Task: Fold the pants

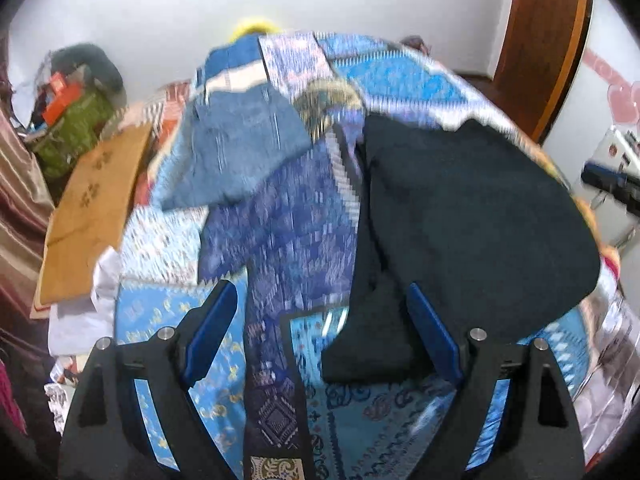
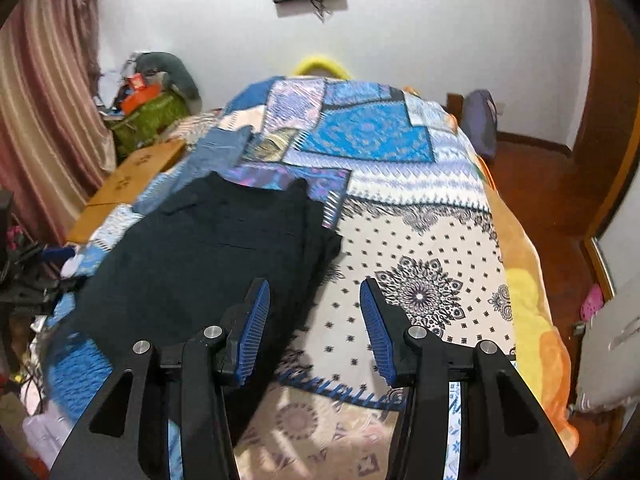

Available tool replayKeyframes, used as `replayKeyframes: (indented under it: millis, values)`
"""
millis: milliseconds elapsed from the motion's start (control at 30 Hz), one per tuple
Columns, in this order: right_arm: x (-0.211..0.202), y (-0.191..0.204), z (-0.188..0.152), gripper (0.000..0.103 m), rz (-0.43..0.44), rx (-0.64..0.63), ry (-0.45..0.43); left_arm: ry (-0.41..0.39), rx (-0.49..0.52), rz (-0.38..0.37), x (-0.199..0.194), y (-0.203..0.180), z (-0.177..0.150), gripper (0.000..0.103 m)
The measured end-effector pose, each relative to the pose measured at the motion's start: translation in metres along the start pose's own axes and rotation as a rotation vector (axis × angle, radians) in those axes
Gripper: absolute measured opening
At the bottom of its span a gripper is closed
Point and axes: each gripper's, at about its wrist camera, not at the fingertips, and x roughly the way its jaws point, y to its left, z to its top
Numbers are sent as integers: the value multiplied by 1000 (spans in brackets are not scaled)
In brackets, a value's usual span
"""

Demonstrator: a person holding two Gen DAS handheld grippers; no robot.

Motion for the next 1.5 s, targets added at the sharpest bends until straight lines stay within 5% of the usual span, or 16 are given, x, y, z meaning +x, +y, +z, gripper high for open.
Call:
replayKeyframes:
  millis: [267,433,500,533,800,933,1133,1300,1500]
  values:
    - [8,20,21,44,85,-43,-38,-72,63,-100,-5,-20,66,84]
    - [39,34,38,43,163,-90,-5,-41,159,-179,33,-47,101,42]
    - [56,38,44,28,190,-114,21,18,183,-232,58,-57,110,16]
    - [64,40,46,25,197,-125,42,39,193,-252,67,-60,112,14]
    - [129,32,42,20,180,-194,193,90,306,-208,121,-64,109,8]
    - [108,19,39,20,108,-201,178,60,273,-118,102,-46,110,9]
    - [54,35,31,24,144,-198,101,33,221,-224,49,-33,83,9]
    - [47,68,6,24,229,-207,122,80,254,-200,45,-49,37,21]
    - [45,67,-28,24,167,-196,138,52,205,-127,30,-21,-3,39]
